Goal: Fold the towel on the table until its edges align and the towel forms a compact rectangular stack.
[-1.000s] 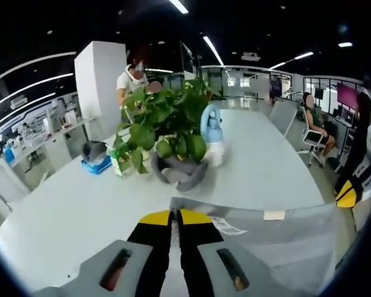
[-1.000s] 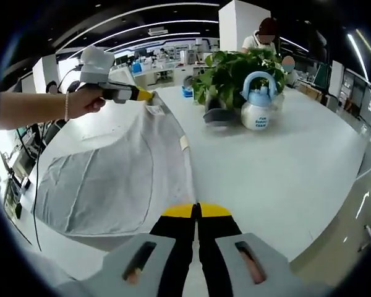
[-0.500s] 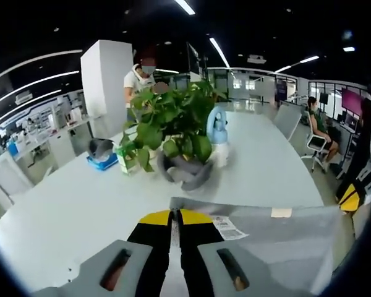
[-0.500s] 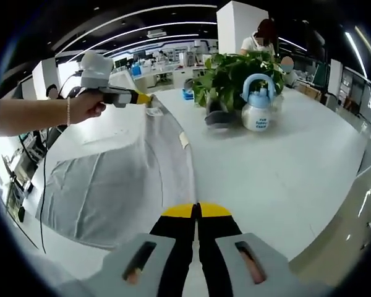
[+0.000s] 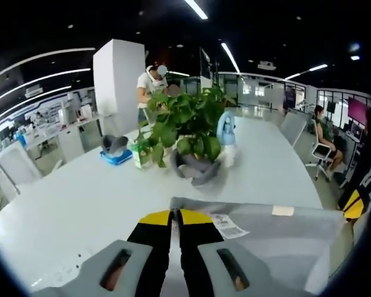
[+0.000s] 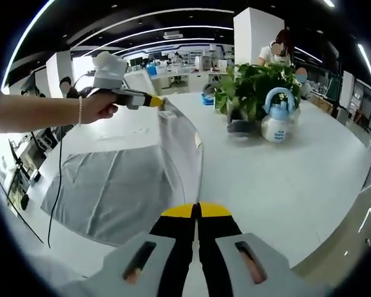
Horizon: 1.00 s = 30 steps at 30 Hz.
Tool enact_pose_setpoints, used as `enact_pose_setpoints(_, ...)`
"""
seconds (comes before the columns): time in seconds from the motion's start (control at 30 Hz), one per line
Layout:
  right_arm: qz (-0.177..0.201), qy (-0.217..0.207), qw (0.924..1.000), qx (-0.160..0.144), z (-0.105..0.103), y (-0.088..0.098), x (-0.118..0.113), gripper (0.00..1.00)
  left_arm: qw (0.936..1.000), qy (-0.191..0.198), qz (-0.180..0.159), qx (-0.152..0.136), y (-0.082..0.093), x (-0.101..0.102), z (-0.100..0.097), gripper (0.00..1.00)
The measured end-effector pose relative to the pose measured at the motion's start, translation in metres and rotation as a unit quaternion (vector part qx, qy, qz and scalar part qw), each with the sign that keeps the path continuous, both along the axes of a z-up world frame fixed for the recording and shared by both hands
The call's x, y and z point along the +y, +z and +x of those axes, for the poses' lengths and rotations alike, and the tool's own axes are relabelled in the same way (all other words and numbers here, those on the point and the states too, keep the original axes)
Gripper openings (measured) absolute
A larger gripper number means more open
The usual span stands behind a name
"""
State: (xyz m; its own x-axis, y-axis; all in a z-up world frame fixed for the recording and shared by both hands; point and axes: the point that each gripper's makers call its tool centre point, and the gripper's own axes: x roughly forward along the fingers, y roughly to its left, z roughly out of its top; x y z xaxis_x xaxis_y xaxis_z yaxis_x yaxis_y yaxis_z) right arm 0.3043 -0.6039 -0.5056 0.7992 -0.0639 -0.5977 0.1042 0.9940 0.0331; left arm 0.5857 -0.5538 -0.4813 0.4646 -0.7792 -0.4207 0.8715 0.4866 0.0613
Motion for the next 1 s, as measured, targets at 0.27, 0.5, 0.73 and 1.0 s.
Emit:
enact_pose_setpoints(0.27, 0.013, 0.012, 0.9998, -0.002, -0.003, 0.002, 0.025, 0.0, 0.9995, 0.026, -0.014, 0.015, -0.003, 0.021, -0.001, 0.04)
enact_pose_setpoints(0.5, 0.019, 0.041, 0.9989, -0.01, 0.007, 0.007, 0.052, 0.0, 0.9994, 0.031, -0.009, 0.014, -0.005, 0.039, -0.003, 0.04)
enact_pose_setpoints(0.73, 0.02, 0.073, 0.9971, -0.009, 0.009, 0.009, 0.074, 0.0, 0.9992, 0.037, -0.003, 0.012, -0.006, 0.057, -0.001, 0.04)
enact_pose_setpoints(1.0, 0.031, 0.092, 0.9952, -0.011, 0.009, 0.011, 0.093, 0.0, 0.9986, 0.051, -0.002, 0.013, -0.004, 0.077, 0.006, 0.04)
